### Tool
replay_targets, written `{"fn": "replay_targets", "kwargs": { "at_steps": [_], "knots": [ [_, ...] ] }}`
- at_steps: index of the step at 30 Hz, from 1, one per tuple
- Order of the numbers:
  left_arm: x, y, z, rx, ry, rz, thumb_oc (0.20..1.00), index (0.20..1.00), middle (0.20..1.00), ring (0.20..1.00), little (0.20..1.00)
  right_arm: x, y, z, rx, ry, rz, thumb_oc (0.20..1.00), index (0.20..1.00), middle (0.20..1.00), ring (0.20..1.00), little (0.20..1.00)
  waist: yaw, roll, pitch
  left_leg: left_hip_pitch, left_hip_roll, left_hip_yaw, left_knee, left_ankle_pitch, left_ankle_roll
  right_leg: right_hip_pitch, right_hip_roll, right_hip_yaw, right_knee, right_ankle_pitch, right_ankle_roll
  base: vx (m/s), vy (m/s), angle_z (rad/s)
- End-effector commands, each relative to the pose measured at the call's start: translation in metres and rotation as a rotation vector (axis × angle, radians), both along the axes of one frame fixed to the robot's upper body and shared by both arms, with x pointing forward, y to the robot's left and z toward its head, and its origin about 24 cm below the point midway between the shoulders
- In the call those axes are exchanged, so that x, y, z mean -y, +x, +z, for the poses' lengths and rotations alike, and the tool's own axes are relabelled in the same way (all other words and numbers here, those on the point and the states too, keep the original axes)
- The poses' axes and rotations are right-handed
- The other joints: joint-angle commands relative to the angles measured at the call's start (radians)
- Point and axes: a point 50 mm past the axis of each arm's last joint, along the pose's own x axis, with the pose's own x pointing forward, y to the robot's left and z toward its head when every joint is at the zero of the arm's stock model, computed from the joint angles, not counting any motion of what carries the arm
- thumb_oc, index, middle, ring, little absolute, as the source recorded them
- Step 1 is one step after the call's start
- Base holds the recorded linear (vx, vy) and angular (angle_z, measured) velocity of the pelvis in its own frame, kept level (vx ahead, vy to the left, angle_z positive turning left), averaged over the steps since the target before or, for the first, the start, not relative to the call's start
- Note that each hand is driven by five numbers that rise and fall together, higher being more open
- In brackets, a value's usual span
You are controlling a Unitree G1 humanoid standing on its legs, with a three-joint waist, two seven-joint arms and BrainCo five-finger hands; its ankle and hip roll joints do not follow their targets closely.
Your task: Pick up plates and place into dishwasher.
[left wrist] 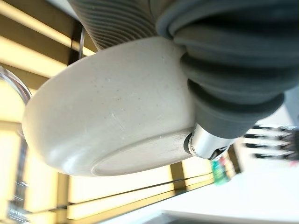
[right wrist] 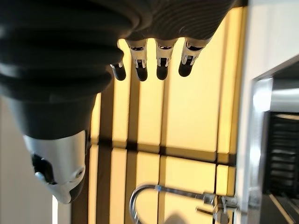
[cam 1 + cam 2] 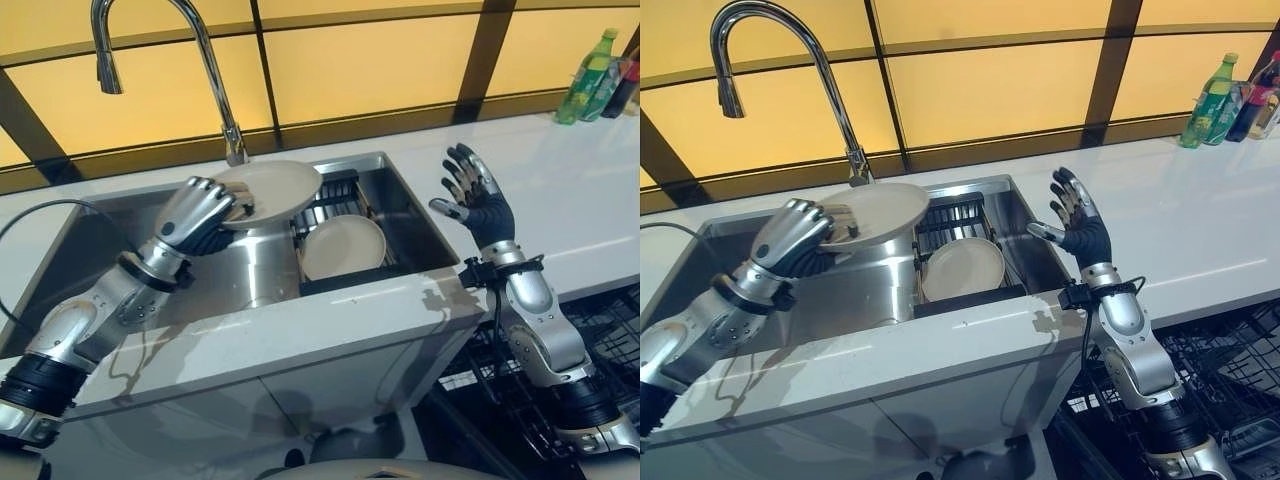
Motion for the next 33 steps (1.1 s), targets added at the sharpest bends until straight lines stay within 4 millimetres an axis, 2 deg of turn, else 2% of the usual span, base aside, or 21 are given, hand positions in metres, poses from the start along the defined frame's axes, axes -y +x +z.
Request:
{"fn": "replay_targets", "kwargs": {
  "at_steps": [1, 7, 12, 17, 23, 27, 33],
  "knots": [
    [0.006, 0.005, 0.053, 0.047, -0.134, -0.089, 0.200, 0.200, 0.200, 0.200, 0.200, -0.019, -0.006, 0.051, 0.258, -0.105, 0.136, 1.000, 1.000, 1.000, 1.000, 1.000, 0.027, -0.020, -0.024, 0.086, 0.014, 0.013, 0.007, -0.118, -0.003, -0.095, -0.012, -0.020, 0.003, 0.093, 0.027, 0.00, 0.000, 0.00],
    [0.028, 0.005, 0.060, -0.163, -0.167, -0.264, 0.200, 0.200, 0.200, 0.200, 0.200, -0.031, -0.010, 0.069, 0.341, -0.238, 0.241, 1.000, 1.000, 1.000, 1.000, 1.000, 0.032, -0.029, -0.032, 0.091, 0.013, 0.002, 0.007, -0.119, -0.002, -0.089, -0.002, -0.015, 0.003, 0.090, 0.021, -0.01, -0.016, 0.00],
    [0.029, 0.007, 0.068, -0.177, -0.148, -0.280, 0.200, 0.200, 0.200, 0.200, 0.200, -0.039, -0.012, 0.073, 0.345, -0.373, 0.341, 1.000, 1.000, 1.000, 1.000, 1.000, 0.032, -0.031, -0.039, 0.092, 0.013, 0.001, 0.007, -0.120, -0.002, -0.088, 0.000, -0.014, 0.003, 0.088, 0.019, 0.00, 0.000, 0.00],
    [0.027, 0.007, 0.075, -0.186, -0.156, -0.285, 0.200, 0.200, 0.200, 0.200, 0.200, -0.049, -0.017, 0.072, 0.307, -0.572, 0.516, 1.000, 1.000, 1.000, 1.000, 1.000, 0.037, -0.041, -0.043, 0.089, 0.014, -0.001, 0.008, -0.117, -0.005, -0.087, -0.001, -0.017, 0.003, 0.089, 0.019, 0.00, -0.006, 0.00],
    [0.037, 0.006, 0.073, -0.270, -0.225, -0.383, 0.200, 0.200, 0.200, 0.200, 0.200, -0.067, -0.019, 0.077, 0.329, -0.621, 0.636, 1.000, 1.000, 1.000, 1.000, 1.000, 0.045, -0.050, -0.043, 0.090, 0.012, -0.012, 0.007, -0.116, -0.003, -0.085, 0.001, -0.018, 0.003, 0.090, 0.016, 0.00, 0.000, 0.00],
    [0.057, -0.009, 0.073, -0.294, -0.172, -0.516, 0.200, 0.200, 0.200, 0.200, 0.200, -0.082, -0.031, 0.078, 0.359, -0.650, 0.743, 1.000, 1.000, 1.000, 1.000, 1.000, 0.054, -0.050, -0.042, 0.089, 0.014, -0.015, 0.007, -0.117, -0.003, -0.084, 0.001, -0.020, 0.003, 0.088, 0.015, 0.00, 0.000, 0.00],
    [0.073, -0.017, 0.073, -0.398, -0.099, -0.637, 0.200, 0.200, 0.200, 0.200, 0.200, -0.095, -0.038, 0.083, 0.415, -0.678, 0.804, 1.000, 1.000, 1.000, 1.000, 1.000, 0.059, -0.051, -0.040, 0.093, 0.011, -0.021, 0.007, -0.119, -0.003, -0.078, 0.002, -0.021, 0.003, 0.087, 0.015, 0.00, 0.000, 0.00]
  ]
}}
